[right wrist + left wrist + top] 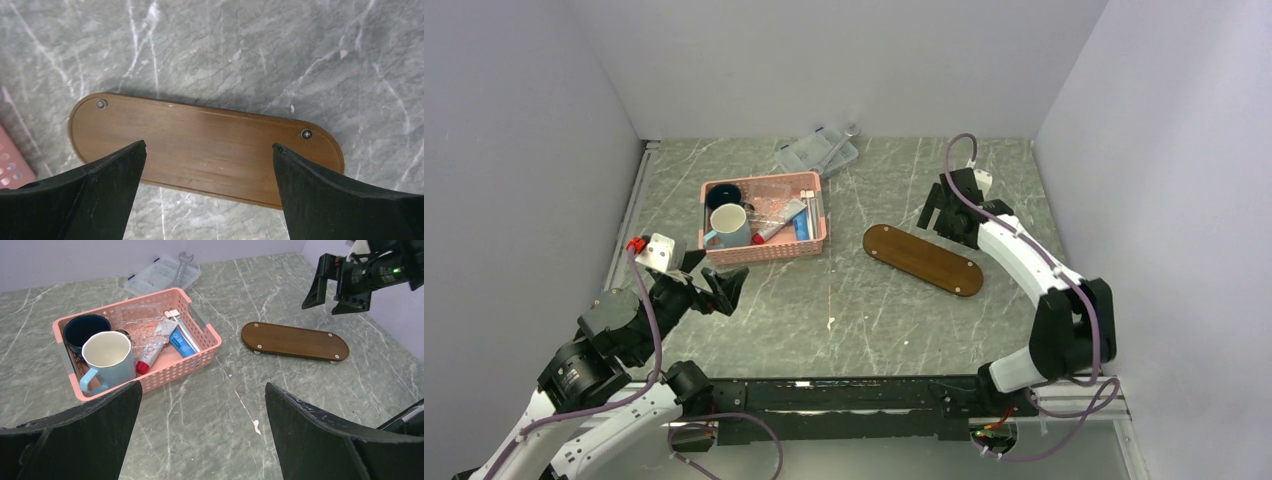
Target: Prepare toiletry sets of a toothbrush and toothpaste on the tray
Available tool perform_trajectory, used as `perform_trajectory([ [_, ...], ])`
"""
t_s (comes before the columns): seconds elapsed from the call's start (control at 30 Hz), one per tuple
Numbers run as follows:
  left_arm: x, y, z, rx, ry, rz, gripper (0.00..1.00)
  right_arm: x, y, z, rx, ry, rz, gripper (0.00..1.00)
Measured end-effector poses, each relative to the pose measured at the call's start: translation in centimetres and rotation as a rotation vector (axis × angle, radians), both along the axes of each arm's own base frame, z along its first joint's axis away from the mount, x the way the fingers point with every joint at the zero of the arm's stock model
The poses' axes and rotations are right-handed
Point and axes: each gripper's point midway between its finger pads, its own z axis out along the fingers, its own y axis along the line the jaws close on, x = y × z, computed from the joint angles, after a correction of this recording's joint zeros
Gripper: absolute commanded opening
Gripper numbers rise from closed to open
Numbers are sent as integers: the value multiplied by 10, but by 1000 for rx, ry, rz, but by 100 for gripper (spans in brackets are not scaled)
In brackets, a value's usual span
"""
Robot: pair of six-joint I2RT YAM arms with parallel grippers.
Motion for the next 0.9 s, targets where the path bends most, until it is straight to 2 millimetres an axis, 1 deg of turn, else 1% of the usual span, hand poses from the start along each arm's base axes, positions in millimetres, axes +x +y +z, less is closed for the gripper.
perform_trajectory([
  [0.17, 0, 0, 0, 1, 1, 0, 99, 8, -4, -34, 3, 86, -17, 100],
  [0.3, 0, -1, -1, 2, 2, 0, 99, 18, -4, -52, 6, 128, -20, 100],
  [0.43, 2, -2, -2, 10, 10, -1, 99, 27, -2, -65, 4, 146, -23, 100],
  [0.6, 2, -2, -3, 11, 11, -1, 99, 32, -4, -78, -2, 171, -26, 100],
  [0.77, 2, -2, -3, 11, 11, -1, 99, 34, -6, -86, -4, 187, -22, 100],
  [0.9, 2, -2, -3, 11, 11, -1, 99, 36, -2, -91, 1, 199, 1, 100],
])
